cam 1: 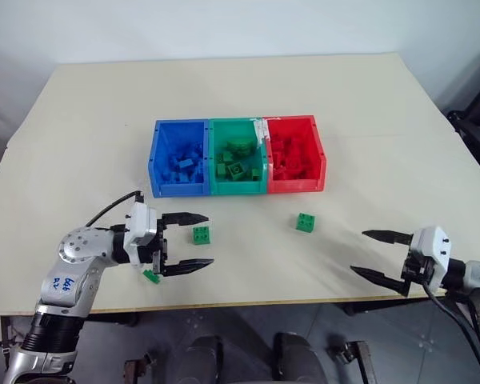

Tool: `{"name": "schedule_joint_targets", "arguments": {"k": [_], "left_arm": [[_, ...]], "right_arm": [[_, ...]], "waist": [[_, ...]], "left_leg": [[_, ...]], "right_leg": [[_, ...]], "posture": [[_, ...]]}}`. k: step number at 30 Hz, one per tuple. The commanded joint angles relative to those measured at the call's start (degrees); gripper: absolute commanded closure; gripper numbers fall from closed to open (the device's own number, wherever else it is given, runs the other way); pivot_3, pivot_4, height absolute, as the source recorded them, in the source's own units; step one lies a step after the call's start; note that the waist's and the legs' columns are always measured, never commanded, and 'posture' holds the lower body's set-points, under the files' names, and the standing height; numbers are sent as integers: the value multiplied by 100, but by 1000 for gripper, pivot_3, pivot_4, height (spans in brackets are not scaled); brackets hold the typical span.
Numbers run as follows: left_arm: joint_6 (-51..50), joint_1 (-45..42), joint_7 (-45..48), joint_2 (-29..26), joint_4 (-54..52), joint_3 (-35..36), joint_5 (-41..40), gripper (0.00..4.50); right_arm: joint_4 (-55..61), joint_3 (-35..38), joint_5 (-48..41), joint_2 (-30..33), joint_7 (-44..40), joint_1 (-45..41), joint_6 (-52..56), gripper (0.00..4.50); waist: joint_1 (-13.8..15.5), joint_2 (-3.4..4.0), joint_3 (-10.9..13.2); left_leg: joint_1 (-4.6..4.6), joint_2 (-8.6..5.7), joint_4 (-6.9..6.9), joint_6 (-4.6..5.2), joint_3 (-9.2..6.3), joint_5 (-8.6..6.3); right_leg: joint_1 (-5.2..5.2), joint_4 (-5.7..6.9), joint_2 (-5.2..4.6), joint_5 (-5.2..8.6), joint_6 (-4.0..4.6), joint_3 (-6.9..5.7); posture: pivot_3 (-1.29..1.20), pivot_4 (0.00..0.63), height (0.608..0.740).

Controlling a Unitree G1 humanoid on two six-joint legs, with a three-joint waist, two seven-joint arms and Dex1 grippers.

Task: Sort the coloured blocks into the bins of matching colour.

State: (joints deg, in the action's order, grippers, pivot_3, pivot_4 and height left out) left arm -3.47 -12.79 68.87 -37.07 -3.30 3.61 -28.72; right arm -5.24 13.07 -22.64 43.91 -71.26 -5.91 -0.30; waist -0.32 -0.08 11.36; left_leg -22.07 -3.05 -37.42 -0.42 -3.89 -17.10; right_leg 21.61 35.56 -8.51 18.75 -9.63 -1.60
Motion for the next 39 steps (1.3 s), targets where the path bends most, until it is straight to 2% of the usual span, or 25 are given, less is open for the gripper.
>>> {"name": "schedule_joint_targets", "arguments": {"k": [1, 8, 9, 12, 15, 18, 21, 23, 29, 33, 39], "left_arm": [[536, 131, 56, 17, -24, 261, 55, 0], [467, 605, -119, -194, -231, 537, 49, 0], [466, 710, -139, -242, -267, 588, 70, 0], [498, 936, -188, -340, -342, 697, 106, 0], [468, 1093, -298, -381, -427, 818, 77, 0], [458, 1211, -404, -369, -536, 887, 77, 0], [430, 1352, -541, -329, -685, 950, 54, 0], [405, 1443, -649, -314, -750, 1021, 21, 0], [350, 1885, -1037, -202, -908, 1454, -69, 0], [385, 2386, -1271, -70, -958, 1841, -100, 0], [463, 2932, -1496, 79, -1021, 2242, -80, 0]], "right_arm": [[-133, -527, 106, -219, 211, -647, 519, 22], [-1072, -1345, 677, -754, 451, -1764, 538, 22], [-1178, -1409, 740, -822, 497, -1861, 524, 196], [-1421, -1544, 913, -866, 528, -2032, 479, 936], [-1563, -1598, 997, -811, 377, -2083, 300, 2089], [-1583, -1504, 838, -799, 120, -2032, 208, 3016], [-1257, -1434, 512, -899, -144, -2036, 341, 3005], [-873, -1416, 271, -1071, -37, -2188, 707, 3005], [-422, -1525, 280, -1912, 1395, -3460, 2171, 3005], [-1145, -1757, 677, -2545, 2067, -4512, 2240, 3005], [-2952, -2000, 1424, -3129, 2626, -5396, 1051, 3005]], "waist": [[4, 0, 0], [43, 0, 0], [32, 0, 0], [9, 0, 0], [16, 0, 0], [18, 0, 0], [10, 0, 0], [10, 0, 0], [-141, 2, 1], [-148, 2, 1], [-128, -5, -3]], "left_leg": [[0, 2, 0, -1, -2, 1], [-11, 14, 2, 1, -17, -1], [-14, 11, 2, 1, -19, -1], [-11, 12, 6, 1, -17, -1], [-10, 12, 5, 1, -17, -1], [-10, 14, 5, 1, -16, -1], [-10, 14, 5, 1, -15, -2], [-10, 17, 7, 1, -15, -2], [-11, 32, 8, -8, -8, -2], [-14, 34, 19, -14, -3, -6], [-33, 25, 22, -11, -2, -6]], "right_leg": [[0, -1, 0, 0, 0, 0], [4, -1, -4, 0, 0, -5], [4, -2, -6, -1, -1, -6], [6, -1, -4, -1, -1, -5], [5, 0, -2, -1, -1, -6], [5, 0, -3, -1, -1, -5], [4, 0, -3, -1, -1, -5], [5, -1, -3, -1, -1, -4], [23, 11, 4, -1, 2, 3], [49, 28, 4, 1, 10, 8], [77, 42, -1, -2, 22, 5]], "posture": [[0, 150, 740], [0, 150, 740], [0, 150, 740], [0, 150, 740], [0, 150, 740], [0, 150, 740], [0, 150, 740], [0, 150, 740], [0, 150, 740], [0, 150, 740], [0, 150, 740]]}}
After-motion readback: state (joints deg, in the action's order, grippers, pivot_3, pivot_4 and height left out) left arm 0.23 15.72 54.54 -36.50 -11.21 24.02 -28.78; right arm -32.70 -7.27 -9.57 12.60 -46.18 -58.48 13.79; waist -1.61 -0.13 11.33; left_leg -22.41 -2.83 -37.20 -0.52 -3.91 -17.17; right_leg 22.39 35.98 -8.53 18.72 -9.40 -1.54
